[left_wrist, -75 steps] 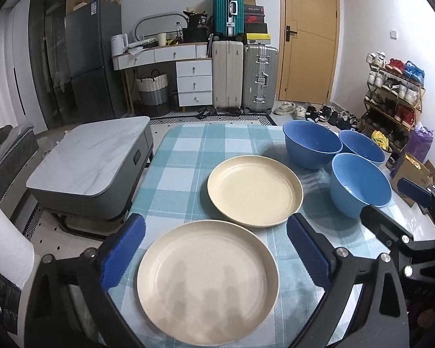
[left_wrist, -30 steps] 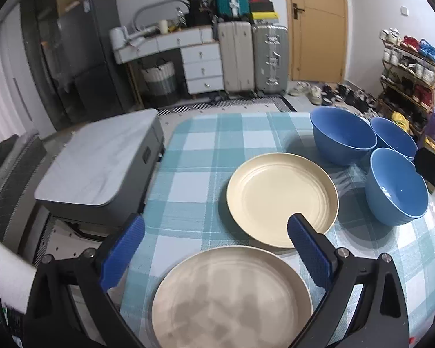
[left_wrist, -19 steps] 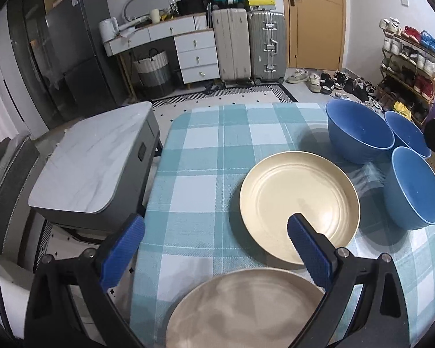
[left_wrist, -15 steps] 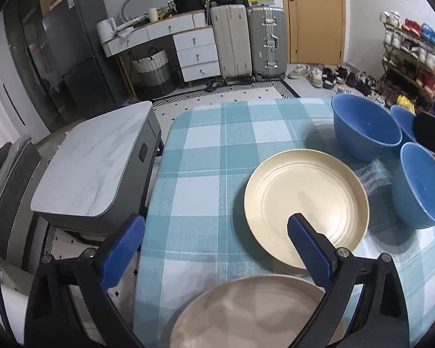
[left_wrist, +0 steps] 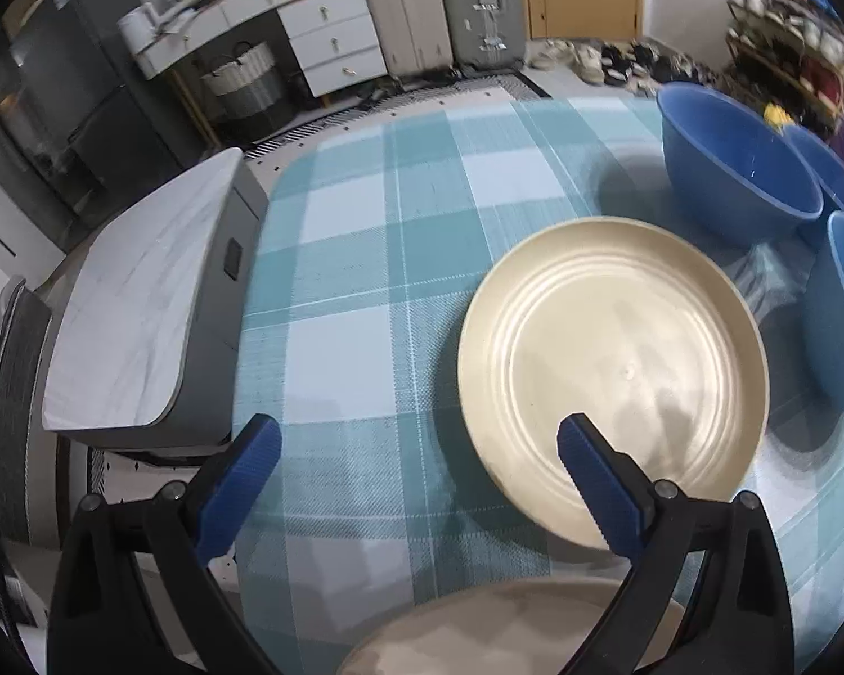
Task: Organize plates and bowls
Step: 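Move the left tool toward the remaining cream plate beside the bowls, then close the left gripper on the rim of that cream plate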
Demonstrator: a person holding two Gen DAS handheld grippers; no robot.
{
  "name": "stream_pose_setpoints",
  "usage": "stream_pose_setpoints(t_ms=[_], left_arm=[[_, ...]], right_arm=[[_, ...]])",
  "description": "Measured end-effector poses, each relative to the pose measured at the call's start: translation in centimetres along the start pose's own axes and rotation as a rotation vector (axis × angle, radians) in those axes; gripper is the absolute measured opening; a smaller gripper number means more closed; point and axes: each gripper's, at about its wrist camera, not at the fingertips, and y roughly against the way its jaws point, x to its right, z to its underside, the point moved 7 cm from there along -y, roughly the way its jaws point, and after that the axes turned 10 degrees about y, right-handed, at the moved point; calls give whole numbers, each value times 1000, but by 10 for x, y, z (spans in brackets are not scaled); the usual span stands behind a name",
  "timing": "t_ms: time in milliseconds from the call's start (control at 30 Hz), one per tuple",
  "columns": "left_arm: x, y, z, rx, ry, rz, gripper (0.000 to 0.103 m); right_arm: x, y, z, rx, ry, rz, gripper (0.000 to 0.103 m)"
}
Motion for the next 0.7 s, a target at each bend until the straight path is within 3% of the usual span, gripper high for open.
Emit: stream_pose_setpoints(t_ms=[167,333,533,567,667,700], left_arm=[[7,-15,-2,-52,7,80,99],[10,-24,-4,-62,-15,88,98],[11,-34,-4,-105,-5,136,88],[11,-36,-4,-113,-2,145,85],[10,-44,-1,-160,7,163,52],[9,-47,0,-178,15,174,51]], right_arm=[[-1,-5,3,-16,10,-5,101],[-6,-13,5,-43,39,-7,101],[-11,-22,9,-72,45,-16,101],[-12,-24,10,-76,46,-16,101],[-14,-28,11,-89,46,-19,101],[-14,-29,12,-91,45,-20,101]])
